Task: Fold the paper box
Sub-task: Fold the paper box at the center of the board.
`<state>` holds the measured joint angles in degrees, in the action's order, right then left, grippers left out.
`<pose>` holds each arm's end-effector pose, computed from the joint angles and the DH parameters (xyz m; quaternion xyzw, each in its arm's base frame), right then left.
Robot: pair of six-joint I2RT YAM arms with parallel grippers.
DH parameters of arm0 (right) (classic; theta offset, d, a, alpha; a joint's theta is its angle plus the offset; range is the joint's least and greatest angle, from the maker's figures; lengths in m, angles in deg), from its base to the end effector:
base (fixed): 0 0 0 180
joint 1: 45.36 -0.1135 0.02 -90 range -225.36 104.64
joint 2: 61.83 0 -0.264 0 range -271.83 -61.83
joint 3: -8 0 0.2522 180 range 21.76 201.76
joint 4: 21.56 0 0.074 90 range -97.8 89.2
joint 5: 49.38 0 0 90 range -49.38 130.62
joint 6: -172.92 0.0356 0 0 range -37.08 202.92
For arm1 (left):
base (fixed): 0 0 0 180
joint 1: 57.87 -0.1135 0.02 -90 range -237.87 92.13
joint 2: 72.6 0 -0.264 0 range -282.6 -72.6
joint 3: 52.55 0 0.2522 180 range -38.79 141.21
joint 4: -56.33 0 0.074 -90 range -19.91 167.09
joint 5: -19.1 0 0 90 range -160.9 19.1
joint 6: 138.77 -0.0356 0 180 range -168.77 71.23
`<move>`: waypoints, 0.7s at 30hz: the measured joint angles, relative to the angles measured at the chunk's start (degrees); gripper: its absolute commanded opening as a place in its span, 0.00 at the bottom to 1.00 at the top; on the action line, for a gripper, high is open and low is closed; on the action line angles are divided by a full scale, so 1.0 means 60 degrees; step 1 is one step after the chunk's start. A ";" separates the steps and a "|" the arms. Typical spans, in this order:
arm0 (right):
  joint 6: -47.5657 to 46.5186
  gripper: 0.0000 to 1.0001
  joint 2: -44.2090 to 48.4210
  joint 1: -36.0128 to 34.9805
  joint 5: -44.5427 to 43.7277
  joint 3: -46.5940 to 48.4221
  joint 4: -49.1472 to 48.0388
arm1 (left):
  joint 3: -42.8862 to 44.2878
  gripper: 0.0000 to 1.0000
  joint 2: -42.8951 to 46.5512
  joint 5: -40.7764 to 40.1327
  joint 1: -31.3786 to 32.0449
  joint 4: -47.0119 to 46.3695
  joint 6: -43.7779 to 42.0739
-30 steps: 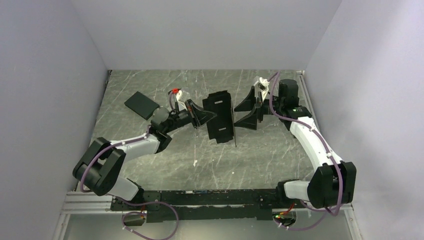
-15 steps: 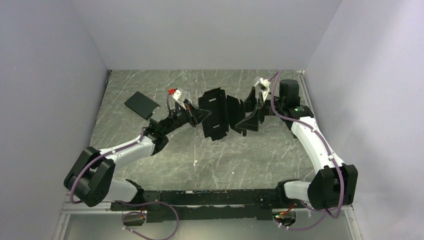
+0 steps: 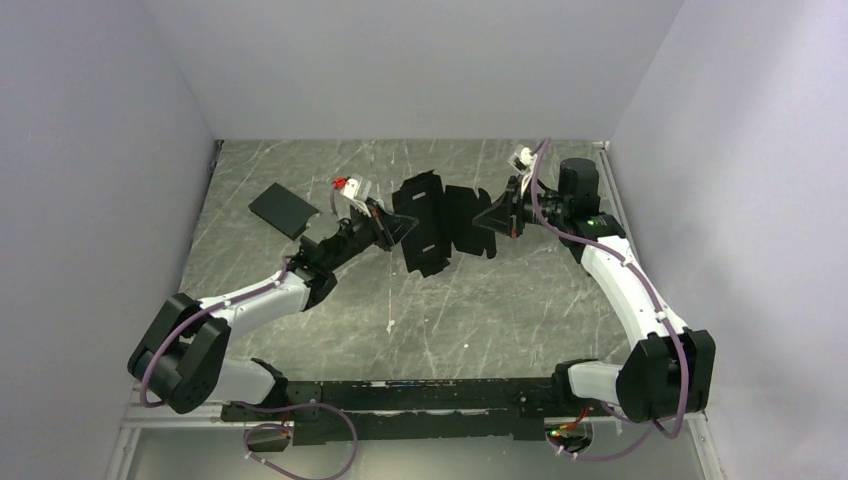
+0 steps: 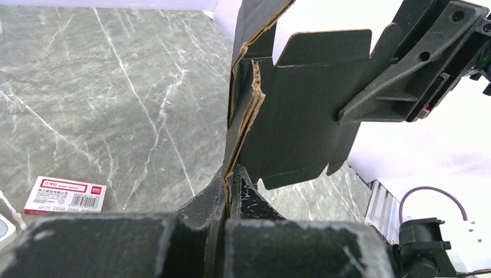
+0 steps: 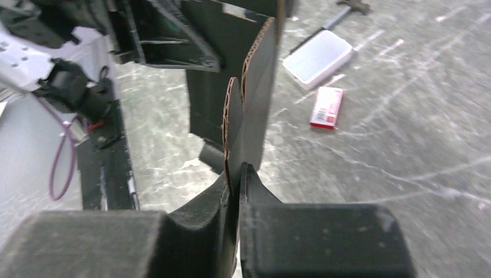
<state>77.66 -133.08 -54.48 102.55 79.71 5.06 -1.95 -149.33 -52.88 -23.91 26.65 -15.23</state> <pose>0.2604 0.0736 0.3255 -0.3610 0.6880 0.4517 0.4384 0.2373 -0.1731 0.2661 0.1166 0.6760 -0.4890 0.5388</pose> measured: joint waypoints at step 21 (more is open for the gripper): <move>-0.0590 0.00 0.0084 0.0007 -0.3504 0.0004 0.0346 | -0.0925 0.92 0.0503 0.0240 -0.1279 0.0291 0.1005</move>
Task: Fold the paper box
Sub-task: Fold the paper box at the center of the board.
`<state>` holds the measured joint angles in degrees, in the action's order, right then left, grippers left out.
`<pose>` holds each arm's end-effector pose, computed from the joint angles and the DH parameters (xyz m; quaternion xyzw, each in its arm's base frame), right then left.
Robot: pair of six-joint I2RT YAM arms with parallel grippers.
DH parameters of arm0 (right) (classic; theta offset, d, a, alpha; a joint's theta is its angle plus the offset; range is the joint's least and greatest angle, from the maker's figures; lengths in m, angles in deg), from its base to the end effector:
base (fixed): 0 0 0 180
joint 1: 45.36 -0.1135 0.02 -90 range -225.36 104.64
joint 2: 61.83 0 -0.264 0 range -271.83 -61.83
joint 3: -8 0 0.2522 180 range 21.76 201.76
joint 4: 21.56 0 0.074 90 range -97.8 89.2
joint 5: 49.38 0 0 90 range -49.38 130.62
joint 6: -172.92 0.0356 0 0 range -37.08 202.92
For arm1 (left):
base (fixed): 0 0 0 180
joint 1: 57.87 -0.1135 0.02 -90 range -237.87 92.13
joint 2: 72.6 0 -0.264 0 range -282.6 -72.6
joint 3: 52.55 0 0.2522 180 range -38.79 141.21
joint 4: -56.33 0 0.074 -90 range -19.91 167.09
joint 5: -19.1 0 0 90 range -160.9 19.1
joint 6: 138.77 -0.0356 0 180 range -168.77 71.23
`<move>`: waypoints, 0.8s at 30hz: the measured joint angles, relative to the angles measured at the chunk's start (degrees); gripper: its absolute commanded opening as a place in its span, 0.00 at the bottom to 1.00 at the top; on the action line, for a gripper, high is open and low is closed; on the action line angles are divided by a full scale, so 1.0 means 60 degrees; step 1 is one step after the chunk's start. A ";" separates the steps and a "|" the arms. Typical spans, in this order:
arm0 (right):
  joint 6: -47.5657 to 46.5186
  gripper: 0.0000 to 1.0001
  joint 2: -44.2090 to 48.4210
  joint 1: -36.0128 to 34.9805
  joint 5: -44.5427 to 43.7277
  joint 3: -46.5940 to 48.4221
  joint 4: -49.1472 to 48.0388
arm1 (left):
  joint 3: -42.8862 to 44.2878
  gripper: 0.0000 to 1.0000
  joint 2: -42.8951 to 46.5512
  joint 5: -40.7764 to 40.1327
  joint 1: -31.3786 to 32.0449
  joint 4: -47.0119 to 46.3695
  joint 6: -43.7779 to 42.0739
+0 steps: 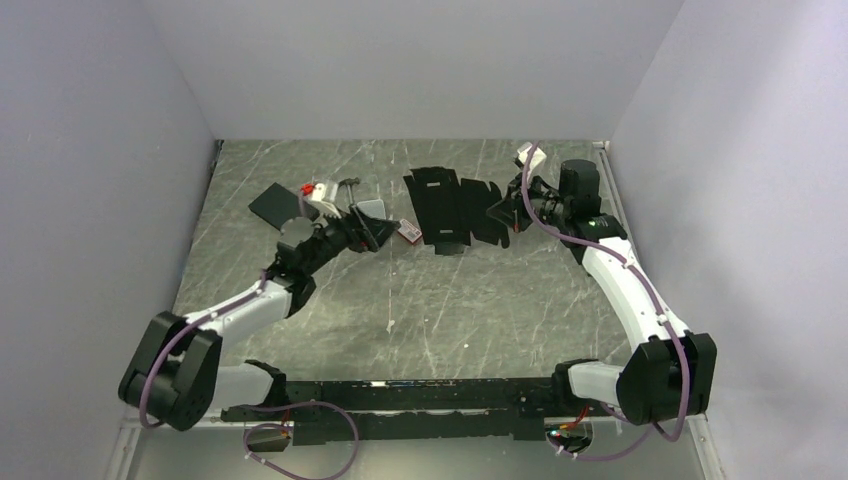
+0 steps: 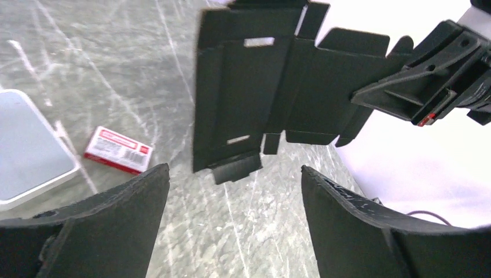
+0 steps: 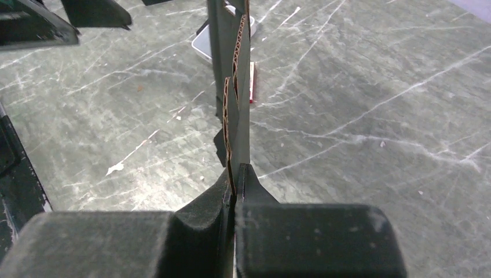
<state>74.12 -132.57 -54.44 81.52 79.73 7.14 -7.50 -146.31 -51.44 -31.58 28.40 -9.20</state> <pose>0.2673 0.0663 0.3202 -0.3031 0.7641 0.3002 0.4839 0.2411 -0.1323 0.2446 0.0368 0.7104 -0.4774 0.5158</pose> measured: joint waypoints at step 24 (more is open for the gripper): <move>-0.0178 0.00 0.0076 0.0259 0.2131 0.0000 0.0357 | 0.0313 0.58 -0.1993 0.1410 -0.1071 0.0189 -0.1450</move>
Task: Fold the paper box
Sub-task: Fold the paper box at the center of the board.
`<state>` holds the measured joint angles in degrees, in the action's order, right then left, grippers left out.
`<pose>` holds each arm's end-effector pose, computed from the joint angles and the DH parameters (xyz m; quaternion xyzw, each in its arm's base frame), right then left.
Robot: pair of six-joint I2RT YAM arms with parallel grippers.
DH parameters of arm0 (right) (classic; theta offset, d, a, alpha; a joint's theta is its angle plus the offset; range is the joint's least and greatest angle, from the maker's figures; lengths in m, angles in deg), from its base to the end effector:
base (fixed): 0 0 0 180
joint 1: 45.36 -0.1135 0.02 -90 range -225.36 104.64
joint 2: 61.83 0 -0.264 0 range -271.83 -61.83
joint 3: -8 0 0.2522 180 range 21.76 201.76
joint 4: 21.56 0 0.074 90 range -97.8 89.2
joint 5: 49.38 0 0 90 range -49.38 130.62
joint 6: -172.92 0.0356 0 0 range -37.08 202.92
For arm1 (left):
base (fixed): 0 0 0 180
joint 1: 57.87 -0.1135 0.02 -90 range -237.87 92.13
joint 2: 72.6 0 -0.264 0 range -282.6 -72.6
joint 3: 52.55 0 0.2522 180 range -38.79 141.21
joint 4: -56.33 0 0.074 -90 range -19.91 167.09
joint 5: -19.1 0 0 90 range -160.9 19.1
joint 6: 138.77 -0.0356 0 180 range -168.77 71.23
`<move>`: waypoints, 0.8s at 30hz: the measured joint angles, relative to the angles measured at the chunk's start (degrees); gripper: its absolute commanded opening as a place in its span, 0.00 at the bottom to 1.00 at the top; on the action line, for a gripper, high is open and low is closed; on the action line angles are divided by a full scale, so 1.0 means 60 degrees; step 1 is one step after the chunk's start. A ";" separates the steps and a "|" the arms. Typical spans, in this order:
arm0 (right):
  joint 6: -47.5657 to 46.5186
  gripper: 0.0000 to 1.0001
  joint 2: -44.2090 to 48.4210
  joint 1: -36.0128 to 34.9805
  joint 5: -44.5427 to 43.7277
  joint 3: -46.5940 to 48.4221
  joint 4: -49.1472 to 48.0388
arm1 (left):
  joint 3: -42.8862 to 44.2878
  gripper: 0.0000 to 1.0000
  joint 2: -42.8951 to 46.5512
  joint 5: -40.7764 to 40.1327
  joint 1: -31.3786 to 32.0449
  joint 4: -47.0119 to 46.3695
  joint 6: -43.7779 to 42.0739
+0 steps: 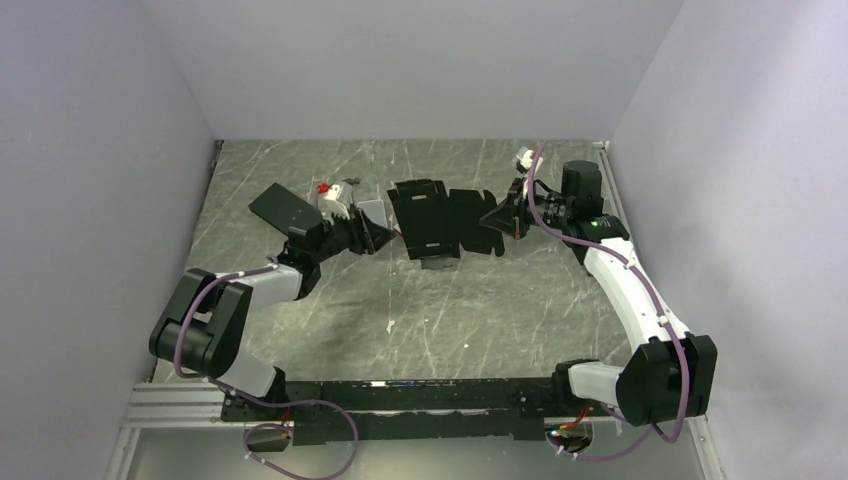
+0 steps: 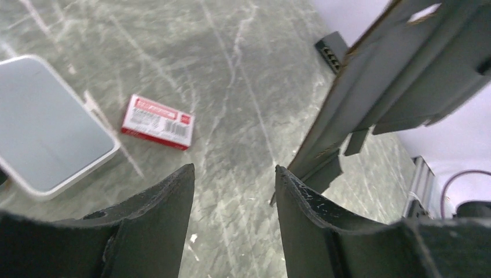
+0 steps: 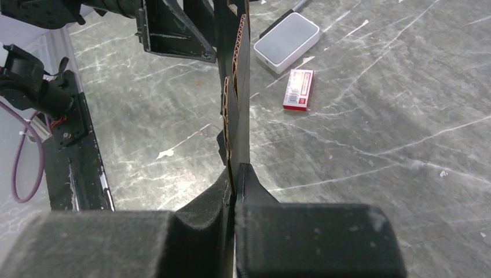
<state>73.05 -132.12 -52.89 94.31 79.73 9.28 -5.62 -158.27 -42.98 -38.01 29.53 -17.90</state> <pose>0.2599 0.0633 0.3217 -0.3417 0.7270 0.3806 0.4580 0.2765 -0.1176 0.1971 0.0789 0.7650 -0.4311 0.4719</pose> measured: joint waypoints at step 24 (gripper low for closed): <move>0.0193 0.00 0.0000 0.0000 -0.0164 -0.0106 -0.0335 | 0.0197 0.32 -0.0754 0.1887 0.0051 -0.3169 0.1883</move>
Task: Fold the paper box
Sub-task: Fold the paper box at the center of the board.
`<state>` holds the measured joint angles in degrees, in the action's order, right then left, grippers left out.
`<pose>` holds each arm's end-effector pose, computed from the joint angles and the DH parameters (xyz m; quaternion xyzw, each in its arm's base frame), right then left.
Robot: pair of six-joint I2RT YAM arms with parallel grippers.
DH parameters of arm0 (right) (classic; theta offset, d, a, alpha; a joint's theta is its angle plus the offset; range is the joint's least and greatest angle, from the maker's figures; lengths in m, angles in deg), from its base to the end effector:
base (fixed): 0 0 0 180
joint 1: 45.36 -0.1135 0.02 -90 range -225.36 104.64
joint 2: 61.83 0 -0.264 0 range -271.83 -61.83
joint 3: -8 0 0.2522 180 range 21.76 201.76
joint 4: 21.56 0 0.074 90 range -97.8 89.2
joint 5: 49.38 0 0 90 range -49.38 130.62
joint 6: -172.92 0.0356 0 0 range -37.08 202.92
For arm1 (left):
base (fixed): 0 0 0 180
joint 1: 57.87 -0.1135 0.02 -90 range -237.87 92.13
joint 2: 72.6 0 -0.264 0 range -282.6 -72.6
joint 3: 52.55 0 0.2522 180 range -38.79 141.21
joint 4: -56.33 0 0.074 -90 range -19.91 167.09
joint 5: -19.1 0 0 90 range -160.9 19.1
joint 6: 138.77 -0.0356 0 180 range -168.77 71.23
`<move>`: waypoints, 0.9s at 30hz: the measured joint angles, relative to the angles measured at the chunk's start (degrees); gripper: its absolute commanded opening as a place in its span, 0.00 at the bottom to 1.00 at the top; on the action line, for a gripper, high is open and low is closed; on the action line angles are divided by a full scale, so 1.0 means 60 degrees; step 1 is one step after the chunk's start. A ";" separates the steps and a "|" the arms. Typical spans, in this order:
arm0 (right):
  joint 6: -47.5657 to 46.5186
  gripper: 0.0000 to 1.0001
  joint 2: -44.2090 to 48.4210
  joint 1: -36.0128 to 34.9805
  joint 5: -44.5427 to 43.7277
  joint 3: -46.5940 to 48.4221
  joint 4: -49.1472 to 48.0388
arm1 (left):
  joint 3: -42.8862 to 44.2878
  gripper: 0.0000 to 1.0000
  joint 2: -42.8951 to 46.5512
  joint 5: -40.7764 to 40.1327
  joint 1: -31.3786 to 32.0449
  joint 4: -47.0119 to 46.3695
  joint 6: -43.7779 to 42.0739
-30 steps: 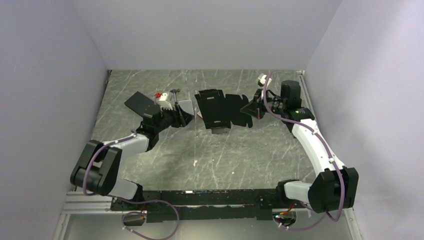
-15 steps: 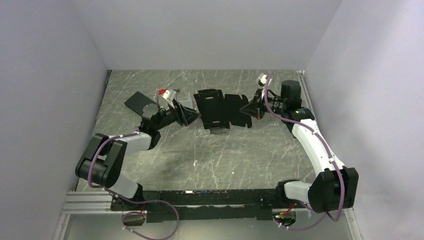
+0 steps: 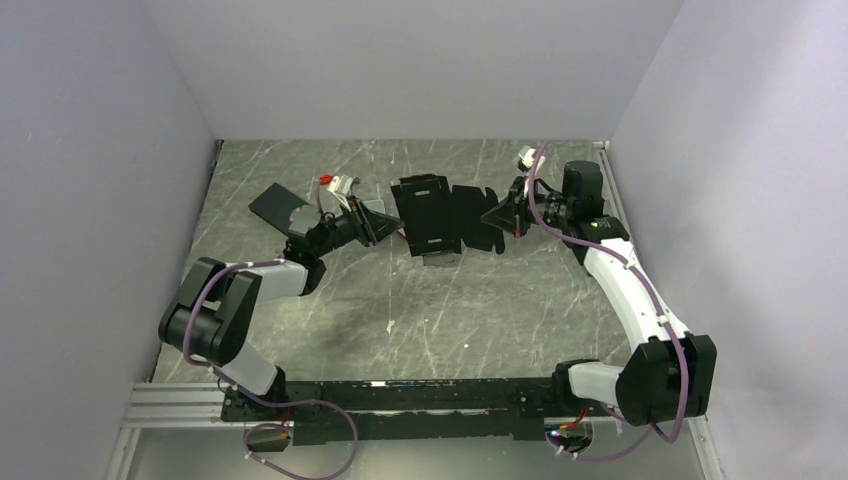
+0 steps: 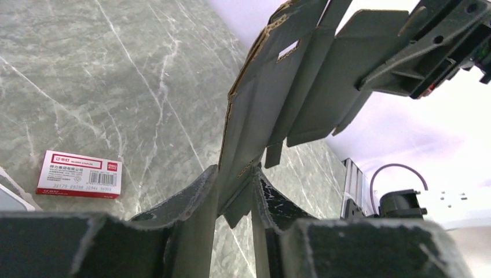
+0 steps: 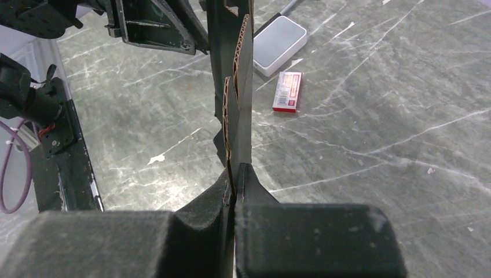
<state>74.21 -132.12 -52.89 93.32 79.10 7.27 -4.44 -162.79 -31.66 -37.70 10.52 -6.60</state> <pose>0.2615 0.0631 0.3207 -0.3347 0.7282 0.3757 0.4653 0.2827 -0.1278 0.2151 0.1176 0.6789 -0.5522 0.4693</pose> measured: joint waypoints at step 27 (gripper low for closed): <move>0.0069 0.00 -0.0051 -0.0197 -0.0106 -0.0142 -0.0076 | 0.0521 0.32 0.0703 -0.2820 0.0823 0.2575 -0.0816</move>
<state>74.63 -132.42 -54.07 92.69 78.25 6.81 -1.32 -158.57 -48.57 -32.76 25.97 -11.49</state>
